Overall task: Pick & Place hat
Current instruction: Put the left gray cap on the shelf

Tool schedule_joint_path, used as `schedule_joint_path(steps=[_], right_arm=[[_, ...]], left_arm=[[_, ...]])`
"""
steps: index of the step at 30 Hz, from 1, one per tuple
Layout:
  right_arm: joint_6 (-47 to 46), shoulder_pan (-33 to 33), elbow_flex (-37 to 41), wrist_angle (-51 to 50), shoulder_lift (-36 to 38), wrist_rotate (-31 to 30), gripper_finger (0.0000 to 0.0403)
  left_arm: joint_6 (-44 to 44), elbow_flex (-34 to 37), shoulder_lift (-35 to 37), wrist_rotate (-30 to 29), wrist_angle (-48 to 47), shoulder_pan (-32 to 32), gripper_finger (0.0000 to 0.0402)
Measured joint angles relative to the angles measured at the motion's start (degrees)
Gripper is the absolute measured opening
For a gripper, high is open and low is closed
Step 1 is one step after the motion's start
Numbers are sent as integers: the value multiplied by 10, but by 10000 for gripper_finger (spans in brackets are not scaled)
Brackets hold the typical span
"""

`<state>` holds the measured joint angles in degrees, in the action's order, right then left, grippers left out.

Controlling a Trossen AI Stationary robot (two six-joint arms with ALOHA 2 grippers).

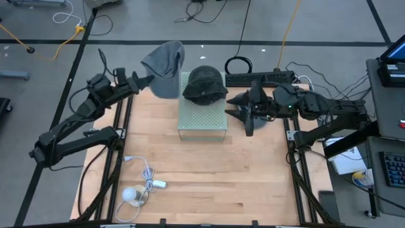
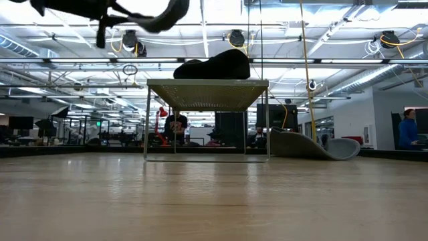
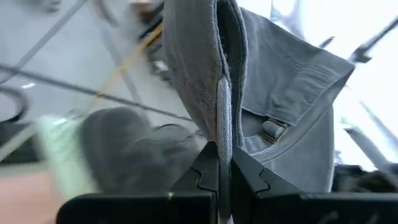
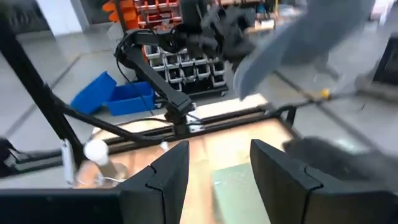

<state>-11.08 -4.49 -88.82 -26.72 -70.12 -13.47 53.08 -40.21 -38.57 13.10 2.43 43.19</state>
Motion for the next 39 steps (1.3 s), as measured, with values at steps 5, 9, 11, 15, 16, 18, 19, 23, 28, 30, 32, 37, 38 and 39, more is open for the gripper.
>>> schedule_joint_path(steps=[5,9,11,15,16,18,19,23,28,30,32,37,38,39], right_arm=[[-121,-4,0,24,-20,35,167],[-204,-5,0,70,-40,86,167],[-259,-5,0,89,-53,89,167],[-334,-5,0,111,-80,88,176],[-353,-5,0,118,-88,89,182],[-395,-5,0,134,-103,91,199],[-409,-5,0,141,-112,91,209],[-443,-5,0,206,-143,108,253],[-439,-5,0,350,-180,158,292],[-435,-5,0,391,-191,169,300],[-426,-1,0,423,-203,177,303],[-396,0,0,492,-229,210,300],[-393,0,0,509,-234,216,299],[-391,0,0,529,-240,224,298]], left_arm=[[-16,0,-39,45,125,-16,8],[-32,0,-71,94,238,-29,8],[-42,0,-84,116,289,-33,8],[-67,-7,-103,162,353,-46,8],[-80,-15,-106,174,354,-50,8],[-112,-30,-110,205,355,-59,8],[-129,-40,-112,219,355,-64,8],[-189,-78,-116,252,353,-88,8],[-256,-133,-117,291,354,-123,8],[-272,-152,-117,304,354,-138,8],[-279,-170,-120,305,355,-155,8],[-307,-217,-149,304,354,-204,8],[-312,-226,-158,304,354,-213,8],[-318,-235,-168,305,354,-220,8]])
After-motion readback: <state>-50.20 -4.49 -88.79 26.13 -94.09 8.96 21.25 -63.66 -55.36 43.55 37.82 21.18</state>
